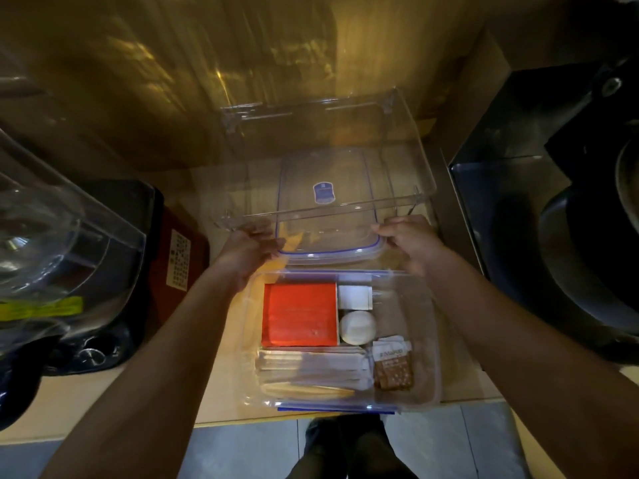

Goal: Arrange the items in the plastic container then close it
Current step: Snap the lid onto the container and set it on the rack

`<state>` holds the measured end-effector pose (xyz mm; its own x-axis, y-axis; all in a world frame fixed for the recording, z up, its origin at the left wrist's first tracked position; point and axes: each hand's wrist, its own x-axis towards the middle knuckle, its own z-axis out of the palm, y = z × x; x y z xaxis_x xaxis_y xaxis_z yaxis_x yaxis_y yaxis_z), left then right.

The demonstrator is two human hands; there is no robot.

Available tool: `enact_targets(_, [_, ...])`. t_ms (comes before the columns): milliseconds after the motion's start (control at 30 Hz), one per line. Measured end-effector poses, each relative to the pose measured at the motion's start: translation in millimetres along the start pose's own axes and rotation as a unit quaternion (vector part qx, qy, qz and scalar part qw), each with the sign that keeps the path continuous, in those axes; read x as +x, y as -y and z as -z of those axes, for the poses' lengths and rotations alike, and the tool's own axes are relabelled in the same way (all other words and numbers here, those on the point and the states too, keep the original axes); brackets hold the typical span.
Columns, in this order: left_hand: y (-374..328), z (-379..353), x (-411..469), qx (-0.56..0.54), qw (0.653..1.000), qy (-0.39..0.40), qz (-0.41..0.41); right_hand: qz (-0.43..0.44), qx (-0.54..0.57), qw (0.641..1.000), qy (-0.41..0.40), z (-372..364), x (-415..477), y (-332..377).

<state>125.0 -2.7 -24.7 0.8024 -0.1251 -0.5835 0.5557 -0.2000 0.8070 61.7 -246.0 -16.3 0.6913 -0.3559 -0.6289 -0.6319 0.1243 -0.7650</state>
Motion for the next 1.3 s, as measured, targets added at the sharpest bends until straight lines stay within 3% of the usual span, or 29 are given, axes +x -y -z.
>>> enact_targets(133, [-7.5, 5.6, -14.4, 0.039, 0.998, 0.030, -0.028, -0.078, 0.228, 0.967, 0.081, 1.5, -9.0, 8.8])
enact_targets(200, [-11.6, 8.8, -23.1, 0.050, 0.997, 0.042, -0.045, -0.071, 0.256, 0.959, 0.101, 2.6, -13.1, 13.9])
enact_targets(367, [-10.2, 5.7, -49.9, 0.098, 0.992, 0.012, -0.082, -0.069, 0.243, 0.962, 0.107, 9.4, -26.1, 9.7])
enact_targets(533, [-2.8, 10.5, -71.1, -0.067, 0.996, 0.058, -0.023, -0.097, 0.235, 0.957, 0.141, 32.7, -36.0, -0.7])
enact_targets(667, [-3.7, 6.6, -78.6, -0.143, 0.989, 0.021, 0.005, -0.092, 0.211, 0.951, 0.206, 57.6, -49.8, -6.3])
enact_targets(900, [-3.6, 8.8, -99.1, -0.160, 0.984, -0.037, 0.065, -0.047, 0.162, 0.943, 0.286, 93.7, -74.0, -3.5])
enact_targets(1000, [8.4, 18.4, -111.7, -0.150, 0.985, -0.013, 0.087, -0.024, 0.195, 0.947, 0.256, 89.4, -82.2, -2.1])
enact_targets(1167, [26.6, 25.1, -141.7, -0.211, 0.970, 0.038, 0.111, 0.055, 0.235, 0.961, 0.132, 64.6, -96.9, -19.5])
enact_targets(1233, [35.9, 23.8, -151.2, -0.142, 0.986, 0.031, 0.083, 0.089, 0.184, 0.977, 0.059, 55.1, -100.0, -29.7])
enact_targets(1300, [43.7, 22.9, -155.1, -0.010, 0.998, -0.036, 0.045, 0.130, 0.126, 0.983, 0.037, 50.0, -100.9, -39.8])
